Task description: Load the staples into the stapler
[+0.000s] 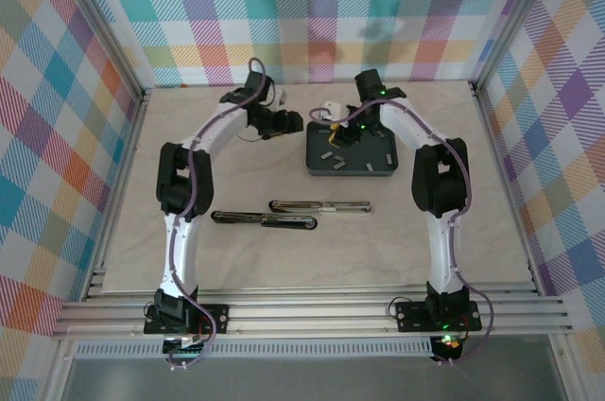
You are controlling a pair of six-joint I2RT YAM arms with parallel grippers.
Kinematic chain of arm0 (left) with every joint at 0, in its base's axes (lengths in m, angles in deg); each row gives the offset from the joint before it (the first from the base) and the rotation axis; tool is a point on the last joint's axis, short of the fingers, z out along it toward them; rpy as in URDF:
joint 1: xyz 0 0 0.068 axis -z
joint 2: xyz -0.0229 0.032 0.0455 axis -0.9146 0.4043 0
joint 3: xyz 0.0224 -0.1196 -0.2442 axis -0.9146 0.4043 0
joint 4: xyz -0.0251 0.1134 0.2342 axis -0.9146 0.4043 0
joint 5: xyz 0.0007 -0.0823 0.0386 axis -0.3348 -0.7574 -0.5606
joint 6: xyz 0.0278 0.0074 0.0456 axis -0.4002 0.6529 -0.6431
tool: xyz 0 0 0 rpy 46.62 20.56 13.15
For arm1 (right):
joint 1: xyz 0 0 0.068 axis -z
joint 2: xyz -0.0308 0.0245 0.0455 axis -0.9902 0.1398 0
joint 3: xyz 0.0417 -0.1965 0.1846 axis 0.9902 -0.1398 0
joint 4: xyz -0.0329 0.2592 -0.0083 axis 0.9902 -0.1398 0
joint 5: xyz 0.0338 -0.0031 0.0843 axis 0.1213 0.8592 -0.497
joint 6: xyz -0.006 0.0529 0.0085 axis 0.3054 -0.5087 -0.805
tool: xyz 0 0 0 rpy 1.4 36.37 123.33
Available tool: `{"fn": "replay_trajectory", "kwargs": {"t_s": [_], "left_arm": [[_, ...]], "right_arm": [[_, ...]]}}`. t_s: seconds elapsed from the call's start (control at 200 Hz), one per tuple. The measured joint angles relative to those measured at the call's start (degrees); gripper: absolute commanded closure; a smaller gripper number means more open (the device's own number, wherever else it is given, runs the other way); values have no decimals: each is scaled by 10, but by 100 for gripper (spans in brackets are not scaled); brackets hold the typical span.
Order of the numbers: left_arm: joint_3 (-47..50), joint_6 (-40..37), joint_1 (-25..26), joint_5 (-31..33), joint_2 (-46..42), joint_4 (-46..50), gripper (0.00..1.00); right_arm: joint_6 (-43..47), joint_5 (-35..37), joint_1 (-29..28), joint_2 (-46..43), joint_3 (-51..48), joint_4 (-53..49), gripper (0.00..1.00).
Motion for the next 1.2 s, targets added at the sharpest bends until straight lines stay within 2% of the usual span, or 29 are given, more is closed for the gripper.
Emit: {"fn": "replay_trajectory", "kwargs": {"t_s": [0.165, 0.345, 0.97, 1.2], "left_arm": [[31, 0, -23, 11, -45, 5, 30], [48, -2, -27, 18, -53, 15, 30], [65, -3, -27, 22, -56, 25, 30], [70, -3, -27, 26, -56, 26, 30]], "right_arm": [[94, 1, -10, 41, 28, -39, 55], [137, 0, -17, 82, 70, -64, 55], [169, 1, -29, 146, 130, -106, 56], [169, 7, -30, 152, 145, -111, 60]]}}
